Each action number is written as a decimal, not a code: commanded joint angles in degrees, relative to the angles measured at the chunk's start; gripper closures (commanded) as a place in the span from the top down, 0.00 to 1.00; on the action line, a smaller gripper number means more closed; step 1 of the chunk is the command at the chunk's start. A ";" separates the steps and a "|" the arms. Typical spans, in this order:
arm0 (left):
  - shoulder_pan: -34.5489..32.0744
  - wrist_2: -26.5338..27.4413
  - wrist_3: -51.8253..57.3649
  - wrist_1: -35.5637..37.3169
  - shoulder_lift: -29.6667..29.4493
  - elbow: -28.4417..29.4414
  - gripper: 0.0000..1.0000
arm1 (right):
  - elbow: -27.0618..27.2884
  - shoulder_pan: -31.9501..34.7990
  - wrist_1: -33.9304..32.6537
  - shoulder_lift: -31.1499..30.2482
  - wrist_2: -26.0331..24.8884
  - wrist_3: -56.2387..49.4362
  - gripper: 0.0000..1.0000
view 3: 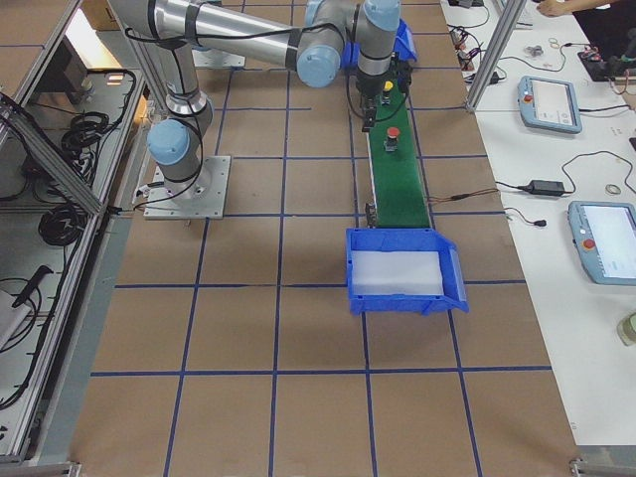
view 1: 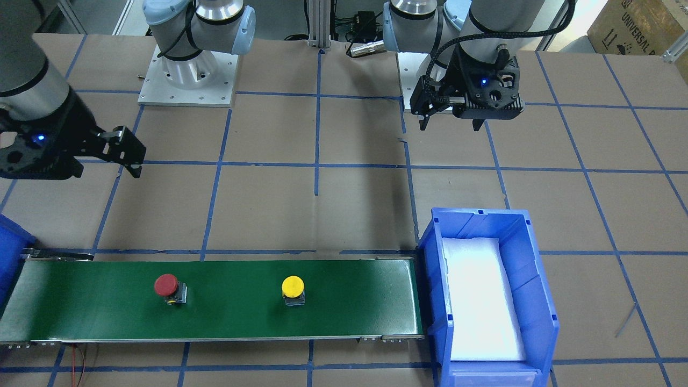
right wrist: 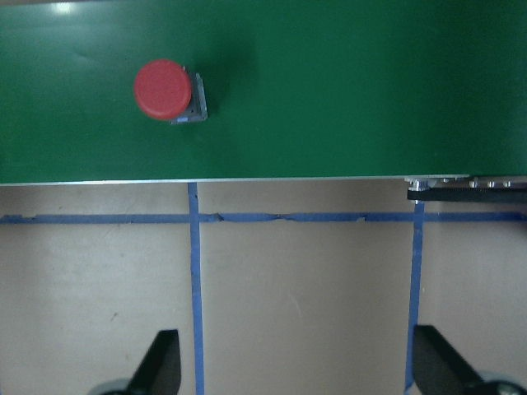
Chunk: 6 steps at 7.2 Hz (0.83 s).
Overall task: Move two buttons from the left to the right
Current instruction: 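Move the right gripper over the belt toward the approaching red button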
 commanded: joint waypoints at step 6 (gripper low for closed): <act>0.00 -0.06 0.03 0.00 -0.31 -0.21 1.00 | -3.12 -2.41 -11.78 15.60 1.20 -5.94 1.00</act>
